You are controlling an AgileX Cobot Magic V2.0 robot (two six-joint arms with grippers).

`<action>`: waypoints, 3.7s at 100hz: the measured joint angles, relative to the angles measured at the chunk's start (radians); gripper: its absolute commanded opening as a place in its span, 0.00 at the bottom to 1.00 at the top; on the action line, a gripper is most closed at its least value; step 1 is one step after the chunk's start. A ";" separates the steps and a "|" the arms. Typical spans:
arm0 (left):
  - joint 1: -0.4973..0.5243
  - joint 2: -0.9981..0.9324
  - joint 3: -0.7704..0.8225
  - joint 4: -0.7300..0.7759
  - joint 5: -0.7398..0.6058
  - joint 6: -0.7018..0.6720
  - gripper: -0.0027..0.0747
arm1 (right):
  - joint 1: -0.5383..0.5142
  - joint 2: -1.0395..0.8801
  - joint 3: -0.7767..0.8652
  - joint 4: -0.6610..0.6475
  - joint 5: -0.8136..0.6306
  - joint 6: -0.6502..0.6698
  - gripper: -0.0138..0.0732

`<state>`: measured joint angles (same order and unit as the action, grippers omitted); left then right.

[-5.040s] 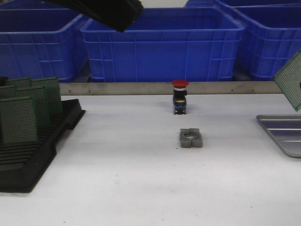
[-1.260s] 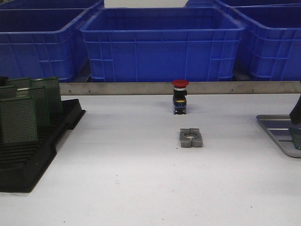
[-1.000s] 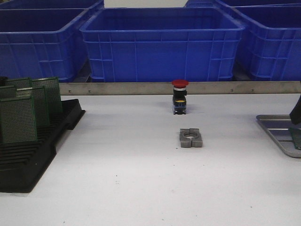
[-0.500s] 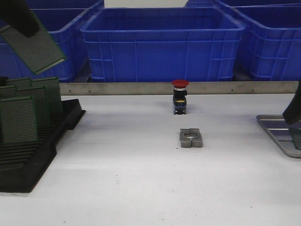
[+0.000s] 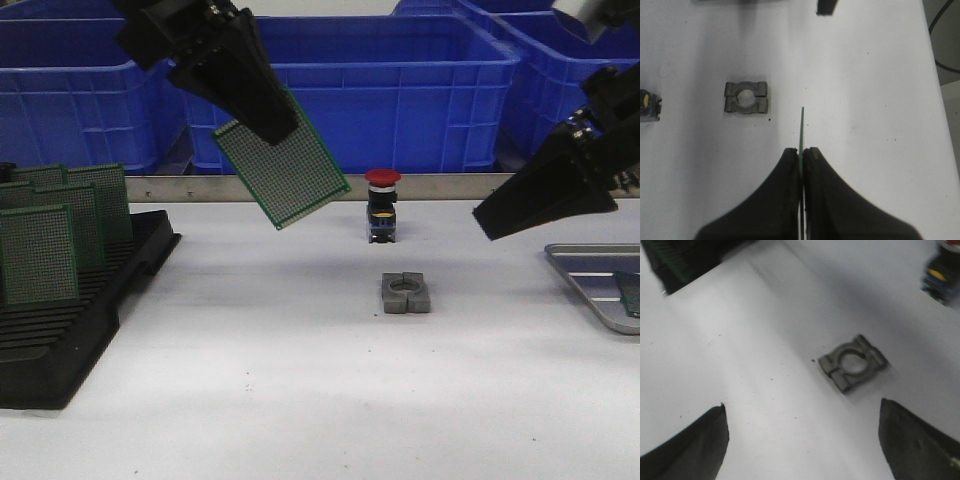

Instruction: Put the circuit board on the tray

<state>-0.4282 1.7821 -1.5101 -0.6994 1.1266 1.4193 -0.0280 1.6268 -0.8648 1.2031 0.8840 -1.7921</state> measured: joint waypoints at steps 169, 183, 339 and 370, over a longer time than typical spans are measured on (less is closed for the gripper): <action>-0.010 0.058 -0.002 -0.248 -0.058 0.009 0.72 | 0.131 0.000 -0.001 0.089 -0.044 0.473 0.08; -0.005 0.058 -0.002 -0.248 -0.059 0.009 0.71 | 0.044 0.000 -0.001 0.055 -0.076 0.622 0.08; 0.148 0.015 -0.002 -0.253 -0.030 -0.231 0.01 | -0.251 -0.040 0.043 0.049 -0.242 0.604 0.09; 0.228 -0.169 0.100 -0.190 -0.188 -0.314 0.01 | -0.196 -0.196 0.043 0.045 -0.302 0.596 0.09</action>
<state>-0.2002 1.6133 -1.4100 -0.8894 0.9387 1.1051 -0.2236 1.4305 -0.8220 1.2478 0.5819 -1.1961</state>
